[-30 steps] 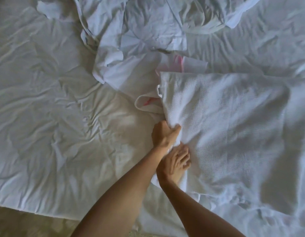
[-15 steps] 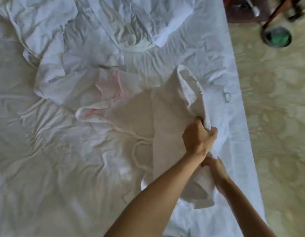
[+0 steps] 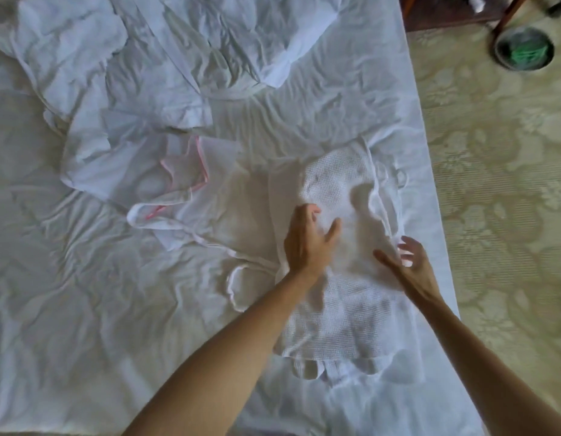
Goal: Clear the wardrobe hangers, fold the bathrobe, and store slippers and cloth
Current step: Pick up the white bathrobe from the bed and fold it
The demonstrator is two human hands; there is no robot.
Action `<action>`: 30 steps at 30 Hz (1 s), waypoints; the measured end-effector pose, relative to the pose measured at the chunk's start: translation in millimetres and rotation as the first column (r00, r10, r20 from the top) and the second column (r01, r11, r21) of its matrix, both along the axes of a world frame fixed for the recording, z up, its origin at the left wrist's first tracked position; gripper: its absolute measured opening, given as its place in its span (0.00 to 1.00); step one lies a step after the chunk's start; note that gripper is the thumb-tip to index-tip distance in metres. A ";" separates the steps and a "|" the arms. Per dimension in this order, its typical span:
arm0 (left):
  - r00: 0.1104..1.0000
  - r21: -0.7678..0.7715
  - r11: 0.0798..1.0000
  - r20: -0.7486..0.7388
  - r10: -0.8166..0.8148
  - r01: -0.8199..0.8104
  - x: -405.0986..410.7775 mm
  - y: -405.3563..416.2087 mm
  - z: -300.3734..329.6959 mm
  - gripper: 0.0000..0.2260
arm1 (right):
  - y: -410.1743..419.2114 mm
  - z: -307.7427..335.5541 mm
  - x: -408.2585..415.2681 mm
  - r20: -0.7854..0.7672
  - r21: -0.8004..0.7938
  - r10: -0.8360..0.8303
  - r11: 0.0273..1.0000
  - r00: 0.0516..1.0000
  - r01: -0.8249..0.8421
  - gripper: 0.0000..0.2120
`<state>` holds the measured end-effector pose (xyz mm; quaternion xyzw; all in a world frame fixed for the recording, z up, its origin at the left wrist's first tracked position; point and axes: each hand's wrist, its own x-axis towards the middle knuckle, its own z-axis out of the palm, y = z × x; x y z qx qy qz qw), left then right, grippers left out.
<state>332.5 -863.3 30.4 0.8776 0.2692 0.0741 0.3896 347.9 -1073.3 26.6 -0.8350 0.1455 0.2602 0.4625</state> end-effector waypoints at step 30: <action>0.540 0.228 0.510 -0.092 -0.837 0.829 -136.7 75.9 -3.7 0.14 | -57.8 25.1 -46.7 0.530 -0.502 0.801 0.561 0.278 -0.658 0.16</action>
